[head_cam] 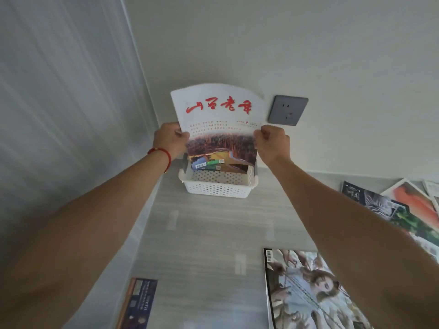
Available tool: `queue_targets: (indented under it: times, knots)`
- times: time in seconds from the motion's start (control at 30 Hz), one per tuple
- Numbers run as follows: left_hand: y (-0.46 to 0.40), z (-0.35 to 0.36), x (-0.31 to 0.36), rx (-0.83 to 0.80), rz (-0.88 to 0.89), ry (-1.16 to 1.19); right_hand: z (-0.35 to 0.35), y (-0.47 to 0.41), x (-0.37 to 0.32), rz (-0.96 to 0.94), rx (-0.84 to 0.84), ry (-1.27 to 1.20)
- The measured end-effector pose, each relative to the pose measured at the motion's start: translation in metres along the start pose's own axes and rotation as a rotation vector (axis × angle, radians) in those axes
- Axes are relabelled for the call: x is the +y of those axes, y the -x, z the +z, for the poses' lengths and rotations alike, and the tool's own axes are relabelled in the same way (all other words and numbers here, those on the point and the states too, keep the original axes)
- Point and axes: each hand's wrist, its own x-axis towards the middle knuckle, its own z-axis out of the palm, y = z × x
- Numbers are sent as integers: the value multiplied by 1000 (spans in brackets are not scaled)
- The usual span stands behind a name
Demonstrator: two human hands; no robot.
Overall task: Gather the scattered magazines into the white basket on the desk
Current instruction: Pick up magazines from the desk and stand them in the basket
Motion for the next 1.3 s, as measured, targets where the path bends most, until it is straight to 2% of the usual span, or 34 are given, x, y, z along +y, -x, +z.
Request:
queue_targets:
  times: [0.1,0.2,0.33,0.5,0.77,0.9,1.0,1.13,1.17,1.23,1.3]
  knots:
    - [-4,10,-6,35,-50,18,15,-5,12,104,-26,-52]
    - [-13,21,-17,-2,-130,48,26,-10,22,158,-84,-46]
    - [-26,37,-35,-68,-275,237,37,-18,32,194,-140,-10]
    - [-33,48,-44,-81,-306,275,43,-17,38,232,-203,-23]
    - [-30,47,-21,-151,-268,333,49,-19,31,208,-300,-278]
    - [-27,45,-8,-246,-347,363,46,-17,26,153,-318,-236]
    - [-19,46,-3,-213,-387,324,37,0,34,132,-338,-149]
    - [32,64,22,41,-235,54,11,41,70,89,-291,-12]
    - [52,73,28,14,-145,32,1,53,83,83,-265,-7]
    - [94,98,35,-178,22,8,-24,80,113,85,-231,25]
    - [132,123,37,-370,106,-79,-54,106,148,81,-209,155]
